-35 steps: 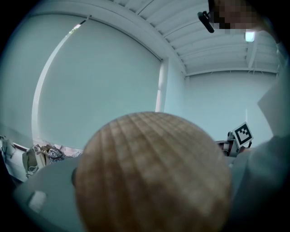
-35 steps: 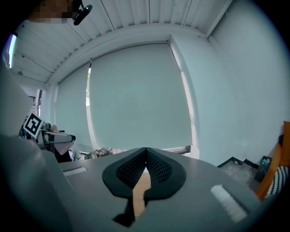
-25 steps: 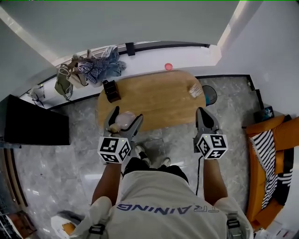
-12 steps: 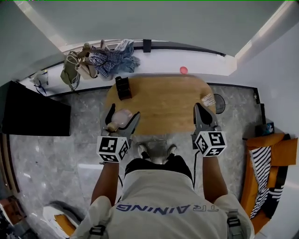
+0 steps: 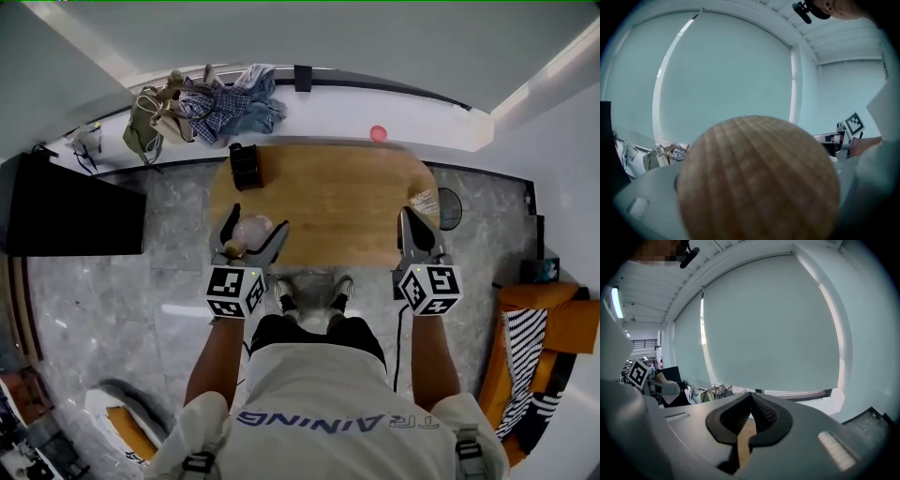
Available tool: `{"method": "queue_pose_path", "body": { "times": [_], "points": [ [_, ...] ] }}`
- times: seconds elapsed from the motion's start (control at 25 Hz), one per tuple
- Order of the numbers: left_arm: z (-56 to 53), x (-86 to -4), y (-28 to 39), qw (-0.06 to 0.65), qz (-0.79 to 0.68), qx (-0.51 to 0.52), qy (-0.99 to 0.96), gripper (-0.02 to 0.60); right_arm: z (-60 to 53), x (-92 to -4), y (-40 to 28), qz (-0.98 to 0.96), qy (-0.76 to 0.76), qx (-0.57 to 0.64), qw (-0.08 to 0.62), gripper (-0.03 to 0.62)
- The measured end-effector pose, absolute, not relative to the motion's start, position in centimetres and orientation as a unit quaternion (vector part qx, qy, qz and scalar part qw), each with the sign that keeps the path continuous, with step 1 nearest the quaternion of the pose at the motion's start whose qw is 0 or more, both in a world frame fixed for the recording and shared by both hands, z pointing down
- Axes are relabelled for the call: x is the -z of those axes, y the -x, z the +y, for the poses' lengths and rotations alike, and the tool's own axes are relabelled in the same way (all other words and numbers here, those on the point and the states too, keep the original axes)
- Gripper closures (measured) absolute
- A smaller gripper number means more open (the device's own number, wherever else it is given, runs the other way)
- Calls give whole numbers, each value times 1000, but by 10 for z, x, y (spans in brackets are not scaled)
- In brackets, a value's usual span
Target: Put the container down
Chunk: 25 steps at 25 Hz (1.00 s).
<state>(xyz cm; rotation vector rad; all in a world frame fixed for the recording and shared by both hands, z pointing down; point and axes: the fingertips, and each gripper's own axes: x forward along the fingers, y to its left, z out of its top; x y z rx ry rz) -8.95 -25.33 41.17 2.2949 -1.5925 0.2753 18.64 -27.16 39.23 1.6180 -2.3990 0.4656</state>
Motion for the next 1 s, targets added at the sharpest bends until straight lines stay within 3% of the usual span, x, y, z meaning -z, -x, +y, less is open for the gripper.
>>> {"method": "queue_pose_path", "body": {
  "times": [0.48, 1.0],
  "points": [
    [-311, -544, 5, 213, -527, -143, -810, 156, -293, -516, -242, -797, -536, -217, 173, 580],
    [-358, -727, -44, 255, -504, -193, -802, 156, -345, -645, -231, -798, -521, -246, 179, 580]
  ]
}}
